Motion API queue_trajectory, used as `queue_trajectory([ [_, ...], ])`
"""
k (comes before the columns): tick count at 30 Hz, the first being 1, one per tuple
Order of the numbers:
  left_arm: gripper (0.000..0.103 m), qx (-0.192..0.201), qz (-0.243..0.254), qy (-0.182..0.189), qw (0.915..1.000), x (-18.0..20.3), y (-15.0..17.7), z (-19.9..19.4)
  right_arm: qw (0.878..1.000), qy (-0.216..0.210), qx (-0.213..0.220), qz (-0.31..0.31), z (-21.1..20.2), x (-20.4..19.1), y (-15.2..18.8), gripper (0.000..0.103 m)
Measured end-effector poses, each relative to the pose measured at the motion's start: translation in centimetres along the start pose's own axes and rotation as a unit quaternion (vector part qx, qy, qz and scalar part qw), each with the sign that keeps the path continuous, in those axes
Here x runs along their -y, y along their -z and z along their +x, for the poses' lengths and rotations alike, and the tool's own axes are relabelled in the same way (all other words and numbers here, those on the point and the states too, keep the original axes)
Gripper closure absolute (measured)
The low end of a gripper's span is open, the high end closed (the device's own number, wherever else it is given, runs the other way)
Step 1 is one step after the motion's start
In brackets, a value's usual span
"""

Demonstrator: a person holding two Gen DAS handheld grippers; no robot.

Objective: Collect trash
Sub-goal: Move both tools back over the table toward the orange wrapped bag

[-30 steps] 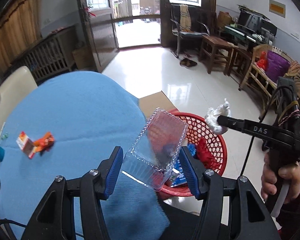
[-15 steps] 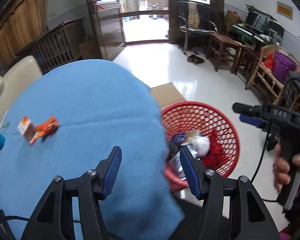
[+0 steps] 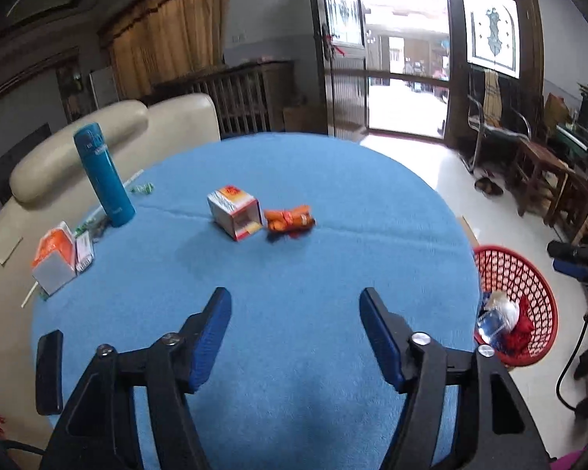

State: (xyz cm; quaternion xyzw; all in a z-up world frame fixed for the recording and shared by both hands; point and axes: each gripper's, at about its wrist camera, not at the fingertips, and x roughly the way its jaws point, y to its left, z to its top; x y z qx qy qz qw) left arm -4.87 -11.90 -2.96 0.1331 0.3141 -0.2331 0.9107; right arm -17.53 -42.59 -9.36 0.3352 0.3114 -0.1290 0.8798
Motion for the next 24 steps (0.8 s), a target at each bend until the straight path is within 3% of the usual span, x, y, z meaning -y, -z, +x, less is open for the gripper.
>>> queue_trajectory([
  [9, 0.03, 0.016, 0.005, 0.015, 0.9997, 1.2, 0.1, -0.3, 0.999, -0.011, -0.021, -0.044, 1.0, -3.5, 0.6, 0.039],
  [13, 0.03, 0.01, -0.003, -0.003, 0.9999, -0.4, 0.4, 0.0, 0.996, -0.027, -0.034, -0.071, 2.8, -5.8, -0.4, 0.04],
  [16, 0.03, 0.004, -0.023, -0.024, 0.9994, -2.8, 0.6, 0.6, 0.993, -0.038, -0.055, -0.101, 5.8, -8.3, -1.5, 0.042],
  [21, 0.03, -0.013, -0.052, -0.066, 0.9963, -6.6, 1.5, 1.8, 0.982, -0.068, -0.106, -0.141, 13.0, -12.7, -3.3, 0.057],
  [24, 0.03, -0.029, -0.069, -0.085, 0.9936, -8.4, 2.1, 2.4, 0.973, -0.094, -0.13, -0.165, 17.4, -15.8, -4.3, 0.059],
])
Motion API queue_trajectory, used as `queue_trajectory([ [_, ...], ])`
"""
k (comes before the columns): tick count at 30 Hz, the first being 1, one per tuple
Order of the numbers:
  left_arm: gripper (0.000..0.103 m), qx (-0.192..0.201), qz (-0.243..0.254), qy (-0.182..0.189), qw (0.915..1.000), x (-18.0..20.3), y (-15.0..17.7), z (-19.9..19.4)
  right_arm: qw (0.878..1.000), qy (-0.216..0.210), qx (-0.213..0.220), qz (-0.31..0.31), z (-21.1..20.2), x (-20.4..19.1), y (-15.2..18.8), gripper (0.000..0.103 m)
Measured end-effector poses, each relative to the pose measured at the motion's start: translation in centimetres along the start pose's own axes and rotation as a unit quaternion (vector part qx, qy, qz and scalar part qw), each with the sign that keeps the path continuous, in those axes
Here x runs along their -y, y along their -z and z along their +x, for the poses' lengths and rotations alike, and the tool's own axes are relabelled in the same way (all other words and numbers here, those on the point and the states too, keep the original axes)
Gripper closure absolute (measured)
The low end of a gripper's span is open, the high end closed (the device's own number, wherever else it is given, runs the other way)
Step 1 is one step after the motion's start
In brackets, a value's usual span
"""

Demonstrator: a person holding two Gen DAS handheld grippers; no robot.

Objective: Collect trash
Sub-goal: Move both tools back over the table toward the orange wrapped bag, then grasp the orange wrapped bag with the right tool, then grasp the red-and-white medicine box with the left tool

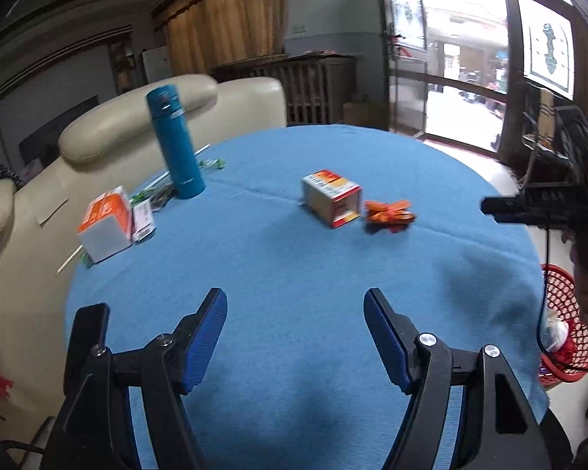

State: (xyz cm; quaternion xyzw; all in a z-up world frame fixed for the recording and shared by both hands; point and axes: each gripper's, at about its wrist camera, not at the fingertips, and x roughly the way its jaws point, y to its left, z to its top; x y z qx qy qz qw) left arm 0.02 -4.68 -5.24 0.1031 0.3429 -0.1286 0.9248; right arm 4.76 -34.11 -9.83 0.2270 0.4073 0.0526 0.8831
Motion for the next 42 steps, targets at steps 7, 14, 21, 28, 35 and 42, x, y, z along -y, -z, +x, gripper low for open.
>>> queue_trajectory([
  [7, 0.03, -0.02, -0.005, -0.026, 0.9994, -1.8, 0.2, 0.6, 0.997, -0.052, -0.048, -0.041, 10.3, -1.9, -5.8, 0.059],
  [14, 0.03, -0.041, -0.037, -0.006, 0.9984, -3.9, -1.9, 1.6, 0.983, -0.083, -0.118, -0.114, 16.1, -3.0, -6.6, 0.056],
  [21, 0.029, -0.059, -0.031, 0.033, 0.9972, -3.0, -8.9, 6.7, 0.975, -0.037, -0.111, -0.191, 14.9, -4.6, -4.4, 0.041],
  [28, 0.028, -0.127, -0.034, 0.047, 0.9902, 1.5, -14.9, 15.3, 0.98, 0.005, -0.071, -0.187, 13.1, -3.9, -2.8, 0.068],
  [35, 0.028, -0.164, -0.024, -0.026, 0.9858, 5.7, -15.8, 21.5, 0.993, -0.001, -0.028, -0.117, 3.7, 0.0, 1.9, 0.07],
  [42, 0.028, -0.185, -0.032, -0.04, 0.9814, 6.6, -14.5, 23.3, 0.998, 0.03, 0.02, -0.054, -4.5, 3.4, 7.2, 0.07],
])
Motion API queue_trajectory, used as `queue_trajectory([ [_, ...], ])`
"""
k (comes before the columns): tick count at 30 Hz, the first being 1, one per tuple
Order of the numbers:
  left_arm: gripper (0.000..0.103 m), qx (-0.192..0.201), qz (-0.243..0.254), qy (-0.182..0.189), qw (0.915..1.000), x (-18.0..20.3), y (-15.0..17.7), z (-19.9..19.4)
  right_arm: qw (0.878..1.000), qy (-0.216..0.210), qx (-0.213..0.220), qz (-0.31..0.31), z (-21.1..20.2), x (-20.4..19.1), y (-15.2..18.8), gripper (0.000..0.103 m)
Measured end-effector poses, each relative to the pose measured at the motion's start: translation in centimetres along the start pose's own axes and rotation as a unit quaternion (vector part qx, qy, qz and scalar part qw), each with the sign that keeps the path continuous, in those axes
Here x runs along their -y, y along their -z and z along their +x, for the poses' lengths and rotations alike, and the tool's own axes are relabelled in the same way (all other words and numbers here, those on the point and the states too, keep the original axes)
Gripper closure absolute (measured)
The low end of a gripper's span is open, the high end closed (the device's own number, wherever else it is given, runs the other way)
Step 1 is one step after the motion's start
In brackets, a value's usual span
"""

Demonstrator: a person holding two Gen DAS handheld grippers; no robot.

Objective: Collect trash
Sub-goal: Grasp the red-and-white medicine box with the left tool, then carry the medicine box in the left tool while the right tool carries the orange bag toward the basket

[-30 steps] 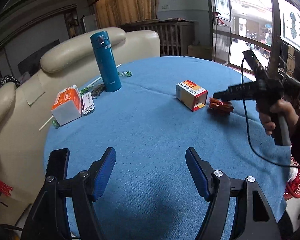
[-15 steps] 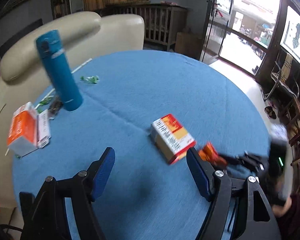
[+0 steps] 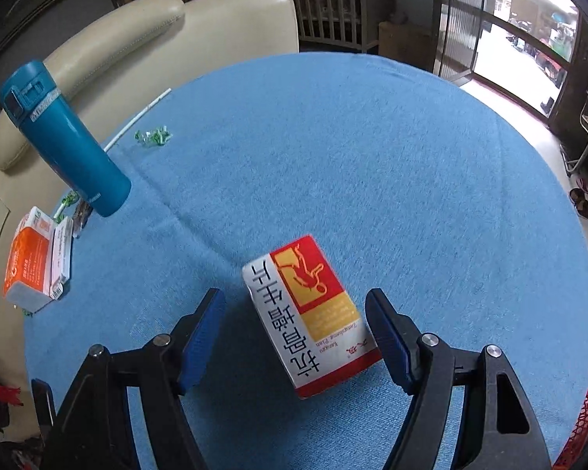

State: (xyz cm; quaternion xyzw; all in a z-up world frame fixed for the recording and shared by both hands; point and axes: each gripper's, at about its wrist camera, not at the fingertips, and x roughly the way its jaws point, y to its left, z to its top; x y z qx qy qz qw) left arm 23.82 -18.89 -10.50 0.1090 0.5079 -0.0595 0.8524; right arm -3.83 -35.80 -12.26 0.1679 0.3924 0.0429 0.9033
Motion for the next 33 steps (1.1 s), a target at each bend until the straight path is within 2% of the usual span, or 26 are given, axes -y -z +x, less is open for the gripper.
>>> queue_trajectory([
  [1, 0.034, -0.001, -0.004, 0.007, 1.0, -0.2, 0.2, 0.2, 1.0, 0.002, 0.006, 0.013, -0.7, 0.2, 0.5, 0.07],
  [2, 0.048, -0.001, -0.009, 0.014, 0.9999, -0.4, 0.5, 0.4, 0.999, 0.001, 0.012, 0.03, -1.4, 0.5, 1.0, 0.07],
  [3, 0.051, -0.001, -0.009, 0.018, 0.9998, -0.7, 0.7, 0.5, 0.999, 0.003, 0.019, 0.044, -2.2, 0.7, 1.6, 0.07],
  [7, 0.054, 0.015, 0.011, 0.026, 0.9995, -0.7, 1.7, 0.0, 0.997, 0.023, 0.015, 0.079, -4.0, 0.9, 3.2, 0.07],
  [11, 0.055, 0.045, 0.06, 0.037, 0.9965, 0.3, 4.4, -3.1, 0.993, 0.049, 0.022, 0.106, -7.0, 0.6, 4.1, 0.07],
  [15, 0.055, 0.101, 0.132, 0.078, 0.983, 2.2, 8.9, -9.2, 0.987, 0.086, 0.035, 0.134, -10.2, 0.4, 5.5, 0.07],
  [17, 0.054, 0.13, 0.15, 0.097, 0.9752, 2.5, 11.1, -12.5, 0.983, 0.098, 0.046, 0.151, -11.3, 0.2, 5.6, 0.07],
  [20, 0.054, 0.172, 0.169, 0.119, 0.9631, 2.3, 15.0, -16.7, 0.979, 0.094, 0.066, 0.167, -12.0, -0.5, 6.0, 0.07],
  [22, 0.054, 0.197, 0.171, 0.122, 0.9577, 1.9, 17.4, -18.6, 0.981, 0.078, 0.062, 0.167, -11.4, -1.3, 6.8, 0.07],
  [25, 0.054, 0.193, 0.143, 0.116, 0.9638, 0.6, 19.2, -19.3, 0.987, 0.056, 0.033, 0.147, -9.4, -2.0, 6.9, 0.07],
  [29, 0.054, 0.18, 0.093, 0.094, 0.9747, -0.7, 21.0, -20.0, 0.992, 0.023, 0.05, 0.109, -9.7, -2.6, 5.8, 0.07],
  [33, 0.054, 0.182, 0.08, 0.067, 0.9779, -0.6, 22.1, -21.1, 0.994, -0.007, 0.054, 0.094, -10.0, -3.0, 6.7, 0.07],
])
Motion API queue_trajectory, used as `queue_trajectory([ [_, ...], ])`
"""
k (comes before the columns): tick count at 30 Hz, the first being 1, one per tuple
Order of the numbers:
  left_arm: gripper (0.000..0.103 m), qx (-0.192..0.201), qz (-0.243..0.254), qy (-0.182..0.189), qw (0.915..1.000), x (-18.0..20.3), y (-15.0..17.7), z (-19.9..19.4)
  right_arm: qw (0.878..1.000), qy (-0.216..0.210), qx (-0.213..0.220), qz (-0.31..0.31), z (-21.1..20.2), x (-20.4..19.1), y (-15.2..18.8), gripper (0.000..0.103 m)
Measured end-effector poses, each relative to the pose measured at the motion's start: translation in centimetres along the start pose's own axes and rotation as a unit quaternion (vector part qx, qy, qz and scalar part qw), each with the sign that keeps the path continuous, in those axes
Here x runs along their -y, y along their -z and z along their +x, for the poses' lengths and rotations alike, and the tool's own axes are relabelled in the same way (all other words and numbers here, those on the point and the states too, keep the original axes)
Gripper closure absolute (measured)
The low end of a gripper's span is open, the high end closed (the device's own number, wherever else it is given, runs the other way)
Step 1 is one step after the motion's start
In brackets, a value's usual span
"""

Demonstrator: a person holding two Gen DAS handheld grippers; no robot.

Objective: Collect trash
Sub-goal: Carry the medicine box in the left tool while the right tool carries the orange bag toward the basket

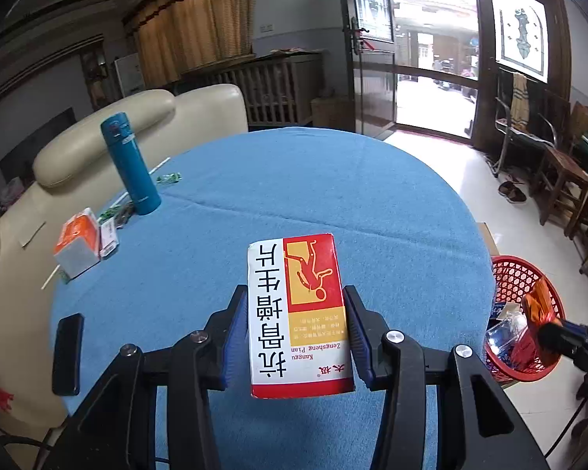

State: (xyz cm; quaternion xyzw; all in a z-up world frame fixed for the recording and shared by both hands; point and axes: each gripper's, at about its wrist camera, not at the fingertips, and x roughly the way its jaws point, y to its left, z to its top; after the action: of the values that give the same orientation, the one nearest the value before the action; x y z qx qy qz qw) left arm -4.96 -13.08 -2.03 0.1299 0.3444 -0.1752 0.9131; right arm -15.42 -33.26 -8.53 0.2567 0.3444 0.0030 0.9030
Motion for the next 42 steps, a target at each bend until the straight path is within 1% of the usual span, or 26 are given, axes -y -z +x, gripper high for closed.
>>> queue_trajectory([
  [2, 0.054, 0.005, 0.009, -0.01, 0.9999, 0.6, 0.1, -0.9, 1.0, -0.011, 0.003, 0.006, -0.5, 0.4, 0.6, 0.07],
  [5, 0.054, 0.005, 0.017, -0.004, 0.9998, 1.5, -0.2, -1.9, 0.999, -0.023, 0.022, 0.028, -1.8, 1.4, 0.8, 0.07],
  [8, 0.054, 0.022, 0.033, -0.011, 0.9992, 2.4, -0.7, -3.3, 0.998, -0.029, 0.04, 0.025, -2.6, 1.2, 0.4, 0.07],
  [11, 0.054, 0.036, 0.042, -0.013, 0.9984, 3.0, -0.9, -4.1, 0.998, -0.038, 0.044, 0.012, -2.6, 0.6, 0.5, 0.07],
  [14, 0.054, 0.045, 0.051, -0.018, 0.9975, 3.3, -1.0, -4.6, 0.998, -0.051, 0.041, 0.017, -2.2, 1.0, 0.6, 0.07],
  [18, 0.054, 0.043, 0.045, -0.019, 0.9979, 3.0, -0.6, -4.6, 0.997, -0.06, 0.035, 0.038, -1.7, 2.0, 0.8, 0.07],
  [20, 0.054, 0.038, 0.043, -0.02, 0.9981, 2.7, -0.5, -4.4, 0.997, -0.059, 0.036, 0.041, -1.7, 2.2, 0.7, 0.07],
  [22, 0.054, 0.042, 0.044, -0.023, 0.9979, 2.6, -0.3, -4.5, 0.997, -0.059, 0.036, 0.037, -1.8, 1.9, 0.8, 0.07],
  [25, 0.054, 0.042, 0.045, -0.029, 0.9977, 2.3, 0.0, -4.7, 0.997, -0.06, 0.033, 0.03, -1.6, 1.4, 0.8, 0.07],
  [33, 0.054, 0.04, 0.016, -0.035, 0.9985, -0.1, 1.1, -4.9, 0.998, -0.057, 0.017, 0.011, -0.8, -0.3, 0.9, 0.07],
  [42, 0.054, 0.048, -0.011, -0.043, 0.9979, -2.6, 2.2, -5.8, 0.998, -0.048, 0.008, -0.036, -0.6, -3.9, 1.0, 0.07],
])
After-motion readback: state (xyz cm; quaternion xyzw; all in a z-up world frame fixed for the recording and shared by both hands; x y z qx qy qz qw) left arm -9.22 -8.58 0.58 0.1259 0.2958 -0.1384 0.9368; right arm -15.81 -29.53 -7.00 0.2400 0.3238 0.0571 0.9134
